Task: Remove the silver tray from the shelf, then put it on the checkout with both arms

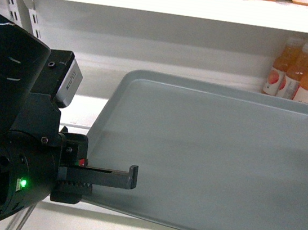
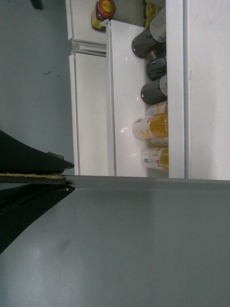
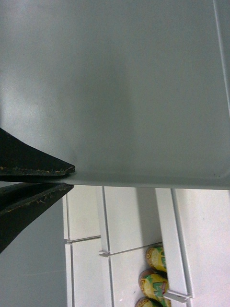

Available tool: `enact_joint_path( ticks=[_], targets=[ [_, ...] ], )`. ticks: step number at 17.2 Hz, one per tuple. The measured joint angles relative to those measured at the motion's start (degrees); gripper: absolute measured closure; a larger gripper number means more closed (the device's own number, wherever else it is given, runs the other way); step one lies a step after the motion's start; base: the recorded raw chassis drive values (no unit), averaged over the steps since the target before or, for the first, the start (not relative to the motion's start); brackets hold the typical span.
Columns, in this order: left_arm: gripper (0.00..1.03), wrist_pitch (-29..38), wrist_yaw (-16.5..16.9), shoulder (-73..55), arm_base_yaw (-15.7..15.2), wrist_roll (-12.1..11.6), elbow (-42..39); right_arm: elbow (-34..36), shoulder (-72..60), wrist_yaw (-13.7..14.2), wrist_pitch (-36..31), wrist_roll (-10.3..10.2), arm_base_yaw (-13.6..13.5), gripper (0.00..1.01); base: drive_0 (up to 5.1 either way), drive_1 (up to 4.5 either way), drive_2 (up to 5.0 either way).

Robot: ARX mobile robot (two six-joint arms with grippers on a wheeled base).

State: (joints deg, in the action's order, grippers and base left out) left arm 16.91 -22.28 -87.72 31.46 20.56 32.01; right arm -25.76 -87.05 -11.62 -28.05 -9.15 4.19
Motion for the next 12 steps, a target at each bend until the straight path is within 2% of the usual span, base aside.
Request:
enact_joint_path(
  ticks=[12],
  targets=[
    [1.0, -0.09, -0.15, 0.0, -0.13, 0.0, 0.0, 0.02, 0.0, -0.15, -0.07, -0.02, -0.04, 0.98, 0.0, 0.0, 0.0]
  ],
)
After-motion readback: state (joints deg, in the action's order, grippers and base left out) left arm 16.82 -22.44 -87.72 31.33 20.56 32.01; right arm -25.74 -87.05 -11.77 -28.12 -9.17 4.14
